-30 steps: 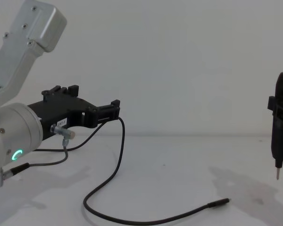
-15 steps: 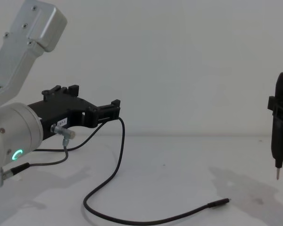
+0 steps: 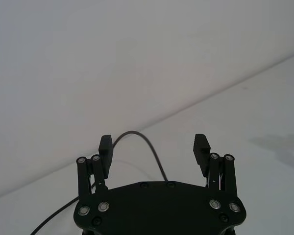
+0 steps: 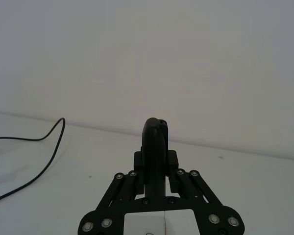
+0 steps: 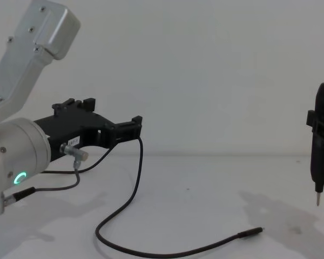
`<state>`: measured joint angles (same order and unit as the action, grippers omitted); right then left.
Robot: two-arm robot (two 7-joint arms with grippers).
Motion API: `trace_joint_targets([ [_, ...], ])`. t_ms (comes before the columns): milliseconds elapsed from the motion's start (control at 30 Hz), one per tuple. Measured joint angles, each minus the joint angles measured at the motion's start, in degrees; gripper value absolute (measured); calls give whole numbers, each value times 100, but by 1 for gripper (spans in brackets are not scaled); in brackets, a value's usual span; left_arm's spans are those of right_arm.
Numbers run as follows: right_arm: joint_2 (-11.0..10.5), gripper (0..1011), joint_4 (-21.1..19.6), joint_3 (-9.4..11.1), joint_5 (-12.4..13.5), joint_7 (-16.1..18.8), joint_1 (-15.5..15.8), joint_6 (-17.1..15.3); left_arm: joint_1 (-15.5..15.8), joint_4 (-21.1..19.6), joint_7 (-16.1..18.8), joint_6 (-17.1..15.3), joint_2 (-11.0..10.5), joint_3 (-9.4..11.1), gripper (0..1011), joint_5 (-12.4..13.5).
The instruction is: Pick up the data cable with the one hand.
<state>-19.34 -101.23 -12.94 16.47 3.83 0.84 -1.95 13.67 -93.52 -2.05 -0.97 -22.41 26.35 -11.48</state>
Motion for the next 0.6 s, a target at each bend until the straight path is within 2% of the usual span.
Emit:
trace_joint_targets([
  [333,0,268,0,0,0,0,0,0,81,-79,-487,-69,-200,127,1001,0],
  [600,0,268,0,0,0,0,0,0,216,-173,-1085,-184,-447,284,1002,0],
])
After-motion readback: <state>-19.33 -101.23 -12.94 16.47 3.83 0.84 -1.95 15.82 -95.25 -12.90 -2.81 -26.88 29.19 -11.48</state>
